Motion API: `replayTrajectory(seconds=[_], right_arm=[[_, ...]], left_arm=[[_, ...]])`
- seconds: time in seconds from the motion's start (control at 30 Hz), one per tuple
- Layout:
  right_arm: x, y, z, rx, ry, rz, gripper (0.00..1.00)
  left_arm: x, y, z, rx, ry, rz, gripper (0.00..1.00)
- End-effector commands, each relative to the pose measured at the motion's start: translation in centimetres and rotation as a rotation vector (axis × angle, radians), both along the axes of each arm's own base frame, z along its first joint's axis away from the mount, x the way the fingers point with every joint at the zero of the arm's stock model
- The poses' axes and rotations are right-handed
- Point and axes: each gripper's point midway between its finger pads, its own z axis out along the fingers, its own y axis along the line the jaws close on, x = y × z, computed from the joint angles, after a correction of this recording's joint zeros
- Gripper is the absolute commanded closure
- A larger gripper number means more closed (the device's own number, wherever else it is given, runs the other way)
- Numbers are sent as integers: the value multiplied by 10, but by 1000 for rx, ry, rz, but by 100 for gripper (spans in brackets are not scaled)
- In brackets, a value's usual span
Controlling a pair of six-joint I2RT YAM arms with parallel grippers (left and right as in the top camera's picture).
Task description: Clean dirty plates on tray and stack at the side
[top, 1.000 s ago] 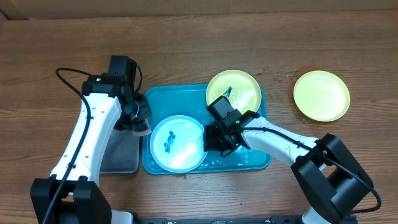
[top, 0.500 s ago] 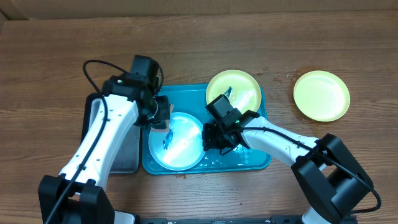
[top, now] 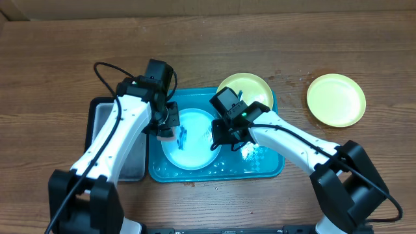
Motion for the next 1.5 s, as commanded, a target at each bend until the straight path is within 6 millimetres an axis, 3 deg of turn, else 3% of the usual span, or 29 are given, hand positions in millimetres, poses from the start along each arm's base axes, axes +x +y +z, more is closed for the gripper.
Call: replayTrajectory(seconds=[0.0,0.17,0.5,0.57,0.73,0.77,0.9,1.0,1.27,1.47], right_arm=[[-5,7,-15,9,66,-5,96],[-16,11,-32,21,148,-4,96],[-15,13,-33,30,148,-8,96],[-15,13,-33,30,148,-8,96],[-15,13,-33,30,149,-7,96],[-15,13,-33,30,149,-7,96],[-15,13,-33,30,149,-4,96],[-15,13,-33,30,149,-4,96],[-15,13,-33,30,148,-4,96],[-16,12,-33,25,154,-5,96]], left_arm=[[0,3,-6,22,11,22,96],[-1,3,-6,23,17,22,96],[-6,-8,-8,44,17,-26,96],[-12,-4,-15,94,27,-28,96],[-38,2,-57,114,81,4,96],[-42,-2,-69,83,80,3,96],[-47,-11,-84,19,76,0,96],[-48,-24,-88,-59,81,-6,96],[-62,-89,-93,-364,179,-73,96],[-73,-103,-113,-411,276,-37,96]])
